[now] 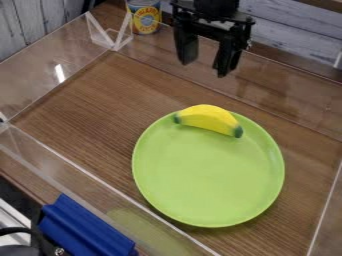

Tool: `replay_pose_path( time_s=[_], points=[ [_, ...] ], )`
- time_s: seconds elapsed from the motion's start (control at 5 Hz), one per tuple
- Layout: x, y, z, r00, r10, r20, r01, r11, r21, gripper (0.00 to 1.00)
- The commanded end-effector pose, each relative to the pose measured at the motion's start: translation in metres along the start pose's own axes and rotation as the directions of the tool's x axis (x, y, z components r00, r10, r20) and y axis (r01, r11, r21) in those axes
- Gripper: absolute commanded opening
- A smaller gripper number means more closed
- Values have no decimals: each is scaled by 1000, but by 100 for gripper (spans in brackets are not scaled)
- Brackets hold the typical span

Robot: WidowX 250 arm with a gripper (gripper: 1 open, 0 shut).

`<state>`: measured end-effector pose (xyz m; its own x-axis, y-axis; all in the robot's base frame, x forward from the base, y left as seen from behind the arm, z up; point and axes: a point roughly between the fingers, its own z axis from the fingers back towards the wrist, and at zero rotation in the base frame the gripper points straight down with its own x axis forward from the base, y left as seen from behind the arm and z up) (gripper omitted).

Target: Put the banana in the green plate

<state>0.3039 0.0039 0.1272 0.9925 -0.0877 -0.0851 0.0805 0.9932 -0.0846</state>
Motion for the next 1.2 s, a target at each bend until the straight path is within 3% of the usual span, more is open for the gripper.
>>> replay_pose_path(
  time_s=[0.0, 1.0],
  points=[
    [0, 2, 7, 1000, 6, 24, -6, 1000, -1, 100],
    [2, 3, 8, 1000, -1, 29, 1, 1000, -6, 100]
  ],
)
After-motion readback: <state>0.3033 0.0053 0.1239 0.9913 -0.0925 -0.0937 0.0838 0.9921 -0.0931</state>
